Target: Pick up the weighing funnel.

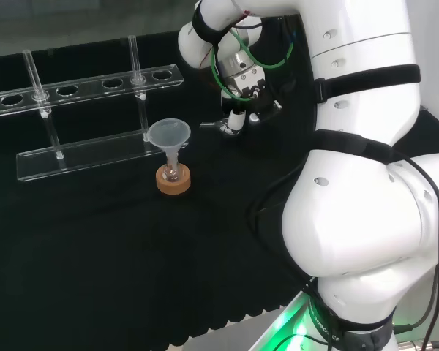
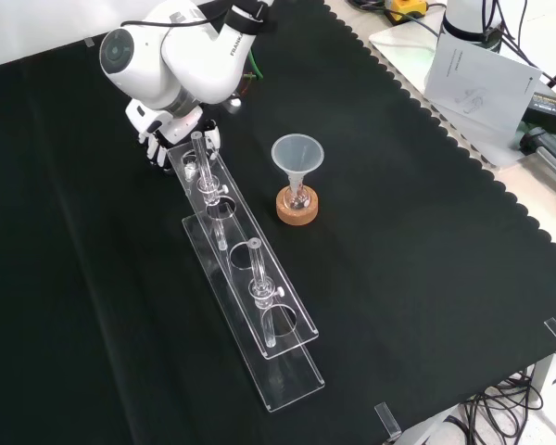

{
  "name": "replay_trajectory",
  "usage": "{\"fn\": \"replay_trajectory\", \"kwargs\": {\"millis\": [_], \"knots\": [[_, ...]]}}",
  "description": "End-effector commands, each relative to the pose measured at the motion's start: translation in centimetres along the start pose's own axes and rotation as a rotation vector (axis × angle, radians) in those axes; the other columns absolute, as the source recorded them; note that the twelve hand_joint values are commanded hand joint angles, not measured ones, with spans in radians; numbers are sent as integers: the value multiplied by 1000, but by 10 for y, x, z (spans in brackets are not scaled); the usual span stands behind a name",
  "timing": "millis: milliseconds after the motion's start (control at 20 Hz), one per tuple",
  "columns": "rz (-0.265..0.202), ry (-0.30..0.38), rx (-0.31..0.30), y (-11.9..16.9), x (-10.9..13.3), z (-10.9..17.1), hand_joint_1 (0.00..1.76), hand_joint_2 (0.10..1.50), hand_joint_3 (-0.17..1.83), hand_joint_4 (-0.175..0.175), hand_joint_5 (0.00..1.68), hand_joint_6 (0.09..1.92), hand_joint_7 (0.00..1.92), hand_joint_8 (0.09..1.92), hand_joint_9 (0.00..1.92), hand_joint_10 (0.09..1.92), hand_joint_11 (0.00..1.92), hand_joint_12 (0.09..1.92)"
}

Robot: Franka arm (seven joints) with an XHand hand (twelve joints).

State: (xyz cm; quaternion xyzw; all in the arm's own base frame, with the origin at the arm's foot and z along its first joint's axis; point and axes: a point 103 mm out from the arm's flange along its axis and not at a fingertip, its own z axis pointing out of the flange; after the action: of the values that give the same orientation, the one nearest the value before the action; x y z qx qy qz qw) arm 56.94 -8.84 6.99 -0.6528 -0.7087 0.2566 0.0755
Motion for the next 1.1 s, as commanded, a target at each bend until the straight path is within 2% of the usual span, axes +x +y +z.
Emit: {"fn": "replay_trajectory", "kwargs": {"millis": [50, 400, 700, 850, 1000, 1100], "knots": [[-17, 15, 1, 0, 0, 1, 816, 593, 577, -13, 588, 760, 465, 677, 738, 510, 457, 1283], [-22, 19, -9, 0, 1, 0, 796, 586, 568, -21, 531, 737, 450, 684, 726, 517, 448, 1289], [-10, 2, -6, 0, 6, -3, 790, 588, 564, -19, 554, 743, 454, 692, 725, 524, 445, 1293], [-2, -1, -1, 0, 1, 0, 790, 592, 562, -16, 570, 747, 457, 696, 725, 527, 445, 1294], [10, -16, 9, 4, 8, 0, 795, 602, 563, -10, 605, 759, 463, 699, 728, 531, 448, 1296], [13, -21, 9, 5, 7, 1, 805, 625, 551, 12, 718, 751, 472, 701, 734, 538, 451, 1295]]}}
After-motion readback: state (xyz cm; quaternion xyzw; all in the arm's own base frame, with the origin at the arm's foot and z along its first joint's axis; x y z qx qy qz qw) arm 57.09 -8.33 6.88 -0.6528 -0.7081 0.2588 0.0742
